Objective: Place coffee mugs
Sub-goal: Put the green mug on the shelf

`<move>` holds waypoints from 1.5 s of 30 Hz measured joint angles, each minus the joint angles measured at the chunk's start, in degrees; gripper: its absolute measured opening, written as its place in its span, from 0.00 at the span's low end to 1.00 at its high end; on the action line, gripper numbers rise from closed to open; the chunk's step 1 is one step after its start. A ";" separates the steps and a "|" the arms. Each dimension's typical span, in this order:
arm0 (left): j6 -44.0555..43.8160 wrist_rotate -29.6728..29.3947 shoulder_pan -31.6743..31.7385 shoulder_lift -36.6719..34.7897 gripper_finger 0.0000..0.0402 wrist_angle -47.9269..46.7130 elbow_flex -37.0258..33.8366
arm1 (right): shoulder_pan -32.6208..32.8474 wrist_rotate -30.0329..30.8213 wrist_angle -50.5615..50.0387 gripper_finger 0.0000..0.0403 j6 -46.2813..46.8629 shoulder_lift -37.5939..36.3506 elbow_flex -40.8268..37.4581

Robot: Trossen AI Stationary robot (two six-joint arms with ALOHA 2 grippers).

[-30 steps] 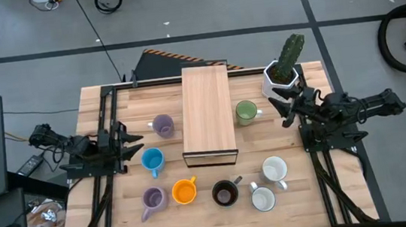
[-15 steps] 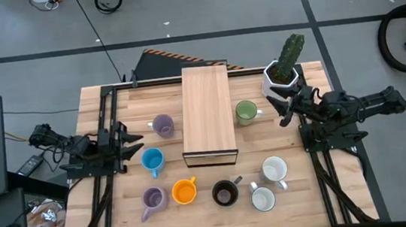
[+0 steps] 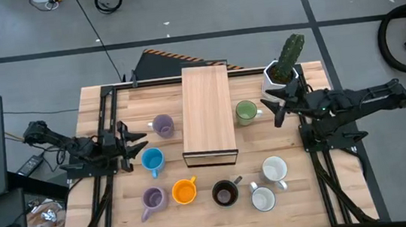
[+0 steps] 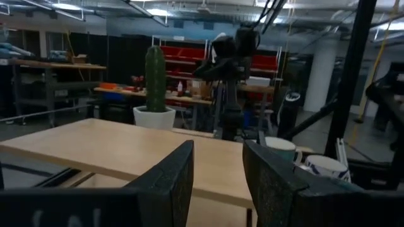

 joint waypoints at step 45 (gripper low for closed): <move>-2.58 -8.16 0.02 1.00 0.35 -0.63 0.02 | -34.74 -25.47 -36.97 0.52 -5.84 22.58 22.06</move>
